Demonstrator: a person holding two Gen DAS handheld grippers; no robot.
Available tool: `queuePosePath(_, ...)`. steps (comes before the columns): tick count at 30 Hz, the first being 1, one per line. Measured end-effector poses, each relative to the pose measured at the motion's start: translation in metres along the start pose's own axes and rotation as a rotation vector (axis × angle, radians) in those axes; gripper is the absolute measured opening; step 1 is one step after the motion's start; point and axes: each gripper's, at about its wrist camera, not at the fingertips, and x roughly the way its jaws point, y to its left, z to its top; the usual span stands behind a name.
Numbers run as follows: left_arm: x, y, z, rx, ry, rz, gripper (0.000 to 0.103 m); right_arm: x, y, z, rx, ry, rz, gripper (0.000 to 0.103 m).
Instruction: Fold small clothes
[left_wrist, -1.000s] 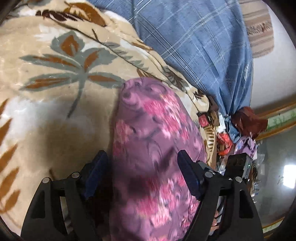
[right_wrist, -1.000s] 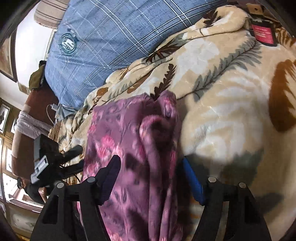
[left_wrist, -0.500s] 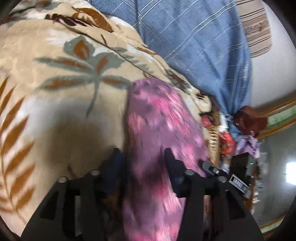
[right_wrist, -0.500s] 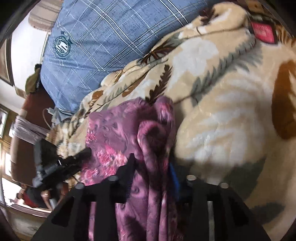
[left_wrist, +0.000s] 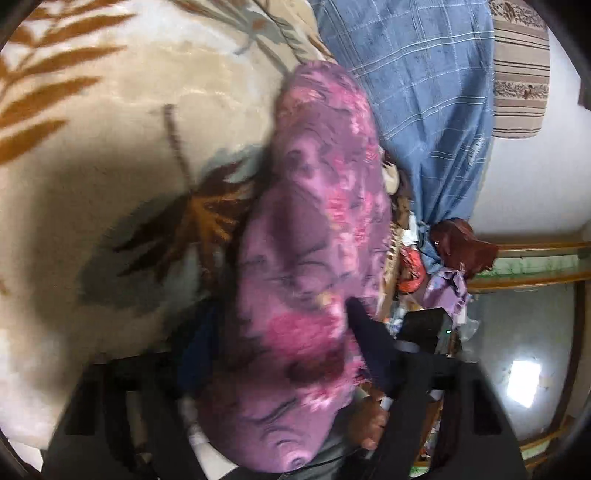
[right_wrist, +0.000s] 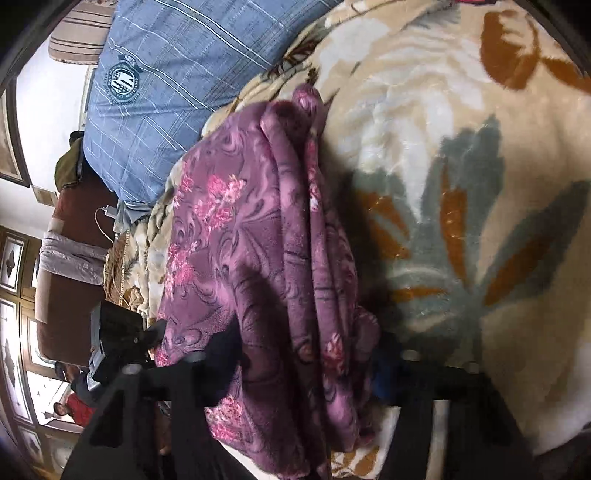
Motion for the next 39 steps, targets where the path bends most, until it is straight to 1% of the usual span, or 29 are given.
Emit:
queuePosePath(1, 0.001, -0.003, -0.001, 0.006, -0.010, 0.020, 0.049, 0.001, 0.001, 0.000, -0.004, 0.001, 0.003, 0.040)
queuePosePath(2, 0.000, -0.008, -0.003, 0.012, -0.013, 0.032, 0.042, 0.001, 0.002, -0.001, -0.013, -0.001, -0.008, 0.036)
queuePosePath(3, -0.005, -0.013, -0.006, 0.016, -0.019, 0.033, 0.039, -0.001, 0.004, -0.003, -0.018, -0.004, -0.014, 0.030)
queuePosePath(4, -0.013, -0.020, -0.009, 0.023, -0.021, 0.010, 0.036, -0.003, 0.006, -0.005, -0.023, -0.007, -0.009, 0.027)
queuePosePath(6, -0.028, -0.026, -0.017, 0.006, -0.029, -0.027, 0.036, -0.012, 0.015, -0.011, -0.033, -0.018, 0.015, 0.025)
queuePosePath(8, -0.049, -0.029, -0.020, -0.023, -0.023, -0.052, 0.035, -0.023, 0.024, -0.021, -0.025, -0.021, 0.068, 0.025)
queuePosePath(10, -0.074, -0.037, -0.012, -0.038, -0.041, -0.077, 0.034, -0.028, 0.036, -0.027, -0.021, -0.013, 0.116, 0.024)
queuePosePath(13, -0.100, -0.051, 0.008, -0.062, -0.068, -0.111, 0.033, -0.033, 0.069, -0.017, -0.043, 0.004, 0.174, 0.024)
queuePosePath(15, -0.126, -0.072, 0.024, -0.016, -0.119, -0.118, 0.033, -0.035, 0.097, -0.003, -0.050, 0.004, 0.191, 0.024)
queuePosePath(18, -0.155, -0.102, 0.044, 0.049, -0.191, -0.134, 0.033, -0.041, 0.147, 0.024, -0.126, -0.008, 0.212, 0.023)
queuePosePath(22, -0.190, -0.120, 0.067, 0.138, -0.284, -0.188, 0.033, -0.053, 0.203, 0.053, -0.249, -0.074, 0.248, 0.023)
queuePosePath(24, -0.192, -0.119, 0.077, 0.178, -0.319, -0.184, 0.033, -0.054, 0.221, 0.062, -0.304, -0.113, 0.263, 0.023)
queuePosePath(25, -0.190, -0.114, 0.083, 0.178, -0.323, -0.172, 0.033, -0.053, 0.226, 0.066, -0.323, -0.126, 0.270, 0.023)
queuePosePath(27, -0.172, -0.084, 0.101, 0.122, -0.300, -0.162, 0.033, -0.041, 0.222, 0.074, -0.336, -0.127, 0.269, 0.024)
queuePosePath(29, -0.149, -0.049, 0.116, 0.063, -0.268, -0.148, 0.033, -0.012, 0.206, 0.084, -0.304, -0.099, 0.260, 0.024)
queuePosePath(30, -0.131, -0.025, 0.123, 0.025, -0.246, -0.122, 0.033, 0.004, 0.197, 0.087, -0.286, -0.080, 0.249, 0.024)
queuePosePath(31, -0.113, -0.001, 0.126, -0.016, -0.221, -0.081, 0.033, 0.022, 0.184, 0.089, -0.262, -0.056, 0.237, 0.024)
queuePosePath(33, -0.090, 0.033, 0.123, -0.078, -0.177, -0.044, 0.034, 0.071, 0.148, 0.091, -0.187, 0.026, 0.200, 0.024)
queuePosePath(35, -0.087, 0.058, 0.116, -0.137, -0.193, -0.054, 0.046, 0.108, 0.120, 0.084, -0.121, 0.103, 0.170, 0.025)
queuePosePath(36, -0.089, 0.060, 0.115, -0.155, -0.186, -0.061, 0.047, 0.117, 0.110, 0.079, -0.103, 0.115, 0.169, 0.028)
queuePosePath(37, -0.093, 0.058, 0.116, -0.161, -0.180, -0.060, 0.047, 0.119, 0.103, 0.075, -0.089, 0.109, 0.190, 0.037)
queuePosePath(38, -0.101, 0.053, 0.115, -0.149, -0.193, -0.040, 0.048, 0.114, 0.097, 0.072, -0.067, 0.097, 0.212, 0.042)
queuePosePath(39, -0.113, 0.043, 0.110, -0.114, -0.231, 0.006, 0.050, 0.107, 0.095, 0.069, -0.055, 0.082, 0.209, 0.052)
